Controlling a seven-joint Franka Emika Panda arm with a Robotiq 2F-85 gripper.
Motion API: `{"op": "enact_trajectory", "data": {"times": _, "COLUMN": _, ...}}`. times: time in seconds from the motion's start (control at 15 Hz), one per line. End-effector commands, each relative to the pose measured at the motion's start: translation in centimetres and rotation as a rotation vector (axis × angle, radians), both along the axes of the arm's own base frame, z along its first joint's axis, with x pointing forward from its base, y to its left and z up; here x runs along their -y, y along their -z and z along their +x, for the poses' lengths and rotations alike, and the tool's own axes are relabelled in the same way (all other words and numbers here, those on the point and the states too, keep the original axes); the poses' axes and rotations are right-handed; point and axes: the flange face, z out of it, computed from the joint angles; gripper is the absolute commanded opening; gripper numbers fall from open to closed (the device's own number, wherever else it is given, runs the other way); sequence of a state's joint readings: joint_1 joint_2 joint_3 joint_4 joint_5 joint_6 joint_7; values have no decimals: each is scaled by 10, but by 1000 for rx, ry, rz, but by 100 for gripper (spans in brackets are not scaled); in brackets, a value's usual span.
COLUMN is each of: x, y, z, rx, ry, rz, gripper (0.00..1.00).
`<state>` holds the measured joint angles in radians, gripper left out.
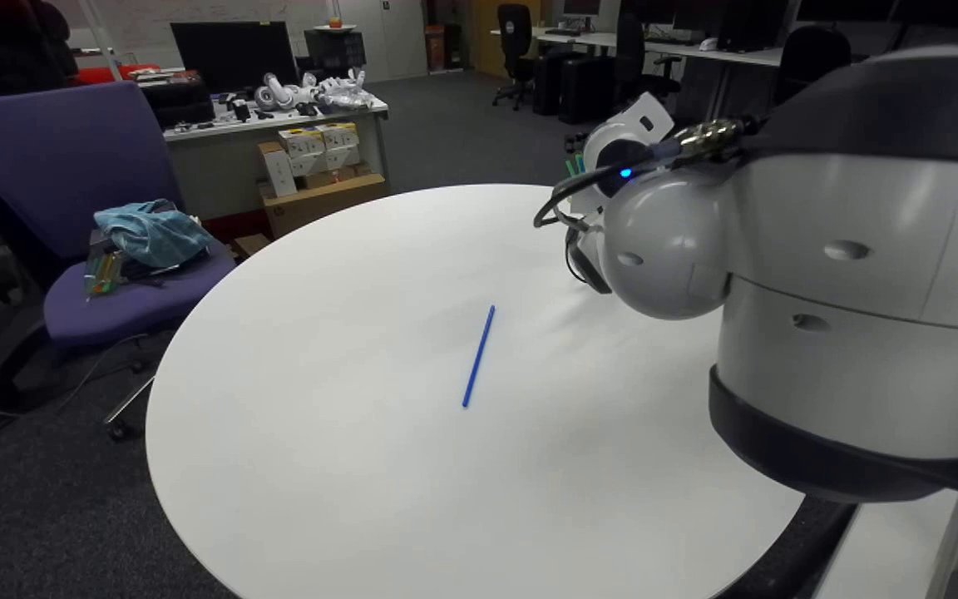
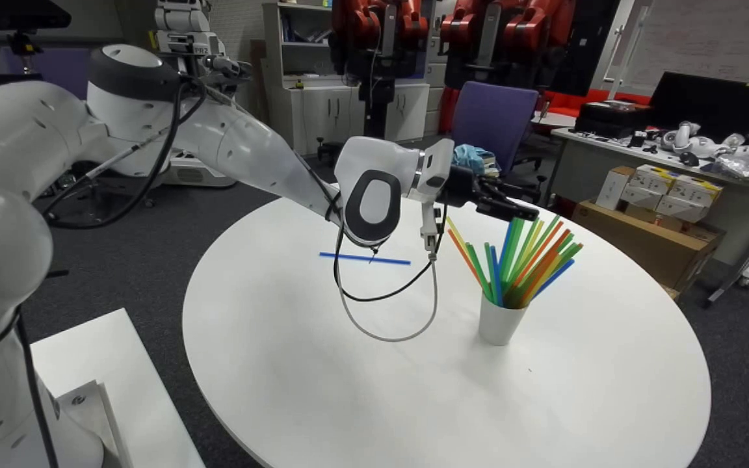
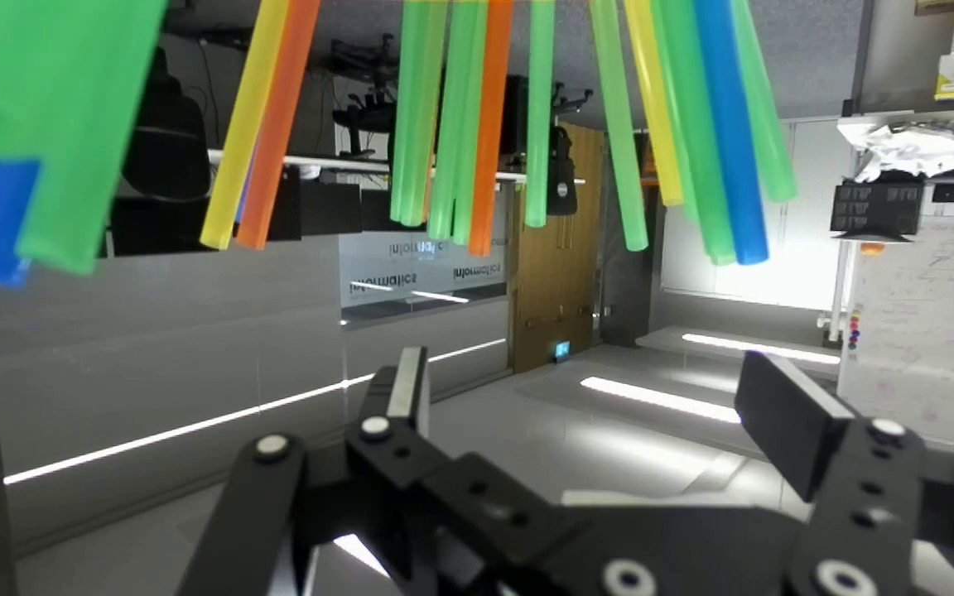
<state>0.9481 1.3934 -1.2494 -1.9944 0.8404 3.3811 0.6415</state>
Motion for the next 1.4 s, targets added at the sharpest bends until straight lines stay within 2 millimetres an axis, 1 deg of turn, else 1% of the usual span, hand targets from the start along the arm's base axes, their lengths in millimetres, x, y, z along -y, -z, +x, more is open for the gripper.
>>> {"op": "enact_trajectory", "data": {"times": 0.0, "x": -13, "y": -41, "z": -1, "rx": 2, "ry": 21, "rz": 188, "gripper": 100}}
{"op": "enact_trajectory", "data": {"times": 0.2, "x": -18, "y": -71, "z": 6, "rx": -1, "ry": 46, "rz": 324, "gripper": 100}}
{"op": "enact_trajectory", "data": {"times": 0.33, "x": -21, "y": -88, "z": 11, "rx": -19, "ry": 67, "rz": 420, "gripper": 100}}
{"op": "enact_trajectory", "data": {"times": 0.47, "x": -25, "y": -95, "z": 19, "rx": -51, "ry": 79, "rz": 515, "gripper": 100}}
{"op": "enact_trajectory", "data": {"times": 0.53, "x": -29, "y": -96, "z": 23, "rx": -70, "ry": 81, "rz": 563, "gripper": 100}}
{"op": "enact_trajectory", "data": {"times": 0.73, "x": -44, "y": -92, "z": 35, "rx": -128, "ry": 68, "rz": 680, "gripper": 100}}
{"op": "enact_trajectory", "data": {"times": 1.0, "x": -71, "y": -73, "z": 47, "rx": -198, "ry": 13, "rz": 815, "gripper": 100}}
{"op": "enact_trajectory", "data": {"times": 1.2, "x": -91, "y": -58, "z": 50, "rx": -255, "ry": -57, "rz": 901, "gripper": 100}}
{"op": "enact_trajectory", "data": {"times": 1.33, "x": -106, "y": -45, "z": 49, "rx": -300, "ry": -102, "rz": 961, "gripper": 100}}
